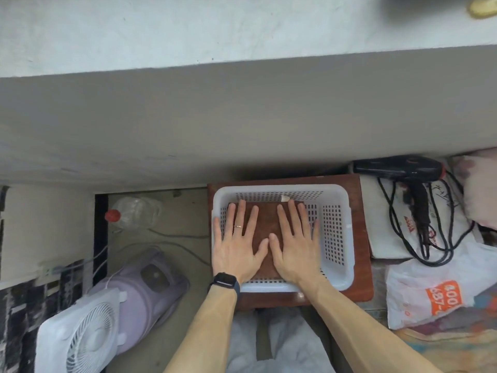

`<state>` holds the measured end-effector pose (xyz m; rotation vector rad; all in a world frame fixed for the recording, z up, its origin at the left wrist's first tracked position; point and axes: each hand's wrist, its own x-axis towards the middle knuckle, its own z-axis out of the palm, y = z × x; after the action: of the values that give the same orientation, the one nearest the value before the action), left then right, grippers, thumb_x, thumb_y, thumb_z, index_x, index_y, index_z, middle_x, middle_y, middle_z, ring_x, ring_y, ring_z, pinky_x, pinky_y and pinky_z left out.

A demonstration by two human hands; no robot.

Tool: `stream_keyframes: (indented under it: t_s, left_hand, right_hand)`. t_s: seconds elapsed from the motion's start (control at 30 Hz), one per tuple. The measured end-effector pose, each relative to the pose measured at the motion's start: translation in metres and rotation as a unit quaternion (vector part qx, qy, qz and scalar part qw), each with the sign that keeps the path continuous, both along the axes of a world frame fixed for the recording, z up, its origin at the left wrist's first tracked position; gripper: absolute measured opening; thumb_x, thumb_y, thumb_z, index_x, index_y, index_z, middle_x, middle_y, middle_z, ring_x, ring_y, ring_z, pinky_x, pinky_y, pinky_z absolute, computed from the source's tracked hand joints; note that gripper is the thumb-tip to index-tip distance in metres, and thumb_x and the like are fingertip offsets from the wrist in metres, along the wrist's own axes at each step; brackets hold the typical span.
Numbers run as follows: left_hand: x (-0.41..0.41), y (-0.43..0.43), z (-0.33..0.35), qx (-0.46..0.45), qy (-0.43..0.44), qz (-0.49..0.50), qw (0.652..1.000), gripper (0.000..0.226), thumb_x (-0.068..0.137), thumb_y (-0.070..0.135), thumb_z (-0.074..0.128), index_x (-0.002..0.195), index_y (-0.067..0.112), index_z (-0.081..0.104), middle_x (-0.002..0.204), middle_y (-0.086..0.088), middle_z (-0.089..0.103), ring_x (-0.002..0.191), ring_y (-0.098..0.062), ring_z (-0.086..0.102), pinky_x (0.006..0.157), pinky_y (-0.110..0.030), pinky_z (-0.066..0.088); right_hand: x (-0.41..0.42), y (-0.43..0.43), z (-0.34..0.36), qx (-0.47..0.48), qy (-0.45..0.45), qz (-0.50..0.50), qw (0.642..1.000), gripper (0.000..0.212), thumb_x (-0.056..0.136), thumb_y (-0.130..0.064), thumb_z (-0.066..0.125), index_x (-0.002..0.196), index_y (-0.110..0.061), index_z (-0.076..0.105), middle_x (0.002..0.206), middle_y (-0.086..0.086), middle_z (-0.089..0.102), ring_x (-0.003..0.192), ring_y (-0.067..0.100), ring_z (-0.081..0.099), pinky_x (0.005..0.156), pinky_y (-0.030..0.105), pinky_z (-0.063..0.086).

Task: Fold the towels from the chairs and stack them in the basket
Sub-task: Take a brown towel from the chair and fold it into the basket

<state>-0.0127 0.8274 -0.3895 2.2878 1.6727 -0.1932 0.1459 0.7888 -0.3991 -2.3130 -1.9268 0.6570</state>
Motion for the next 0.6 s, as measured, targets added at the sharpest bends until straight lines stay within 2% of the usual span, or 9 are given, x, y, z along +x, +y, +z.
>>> stream_keyframes:
  t_s: [0.27,0.43,0.6]
  left_hand:
    - [0.007,0.004,-0.009,0.0,0.014,-0.004,1.0,0.077,0.092,0.06,0.035,0.156,0.023,0.012,0.164,-0.009,0.021,0.153,-0.027,0.013,0.12,-0.061,0.0]
    - [0.008,0.005,-0.01,-0.007,0.02,-0.009,1.0,0.076,0.092,0.06,0.035,0.156,0.021,0.022,0.163,-0.01,0.022,0.153,-0.027,0.013,0.119,-0.063,0.001]
    - [0.007,0.006,-0.003,-0.005,0.017,-0.009,1.0,0.073,0.094,0.06,0.031,0.156,0.023,0.025,0.163,-0.008,0.024,0.153,-0.026,0.014,0.12,-0.062,0.003]
  right_hand:
    - [0.003,0.005,-0.011,-0.013,0.025,-0.009,1.0,0.067,0.099,-0.045,0.037,0.16,-0.024,0.021,0.17,-0.001,0.008,0.156,0.019,-0.003,0.123,0.058,0.011]
    - [0.002,0.004,-0.014,-0.016,0.025,-0.014,0.999,0.066,0.098,-0.046,0.036,0.159,-0.024,0.022,0.169,-0.002,0.01,0.156,0.018,-0.002,0.123,0.058,0.012]
    - [0.001,0.006,-0.006,-0.015,0.032,-0.025,0.999,0.065,0.1,-0.046,0.036,0.159,-0.024,0.023,0.169,-0.001,0.013,0.156,0.019,0.002,0.121,0.057,0.02]
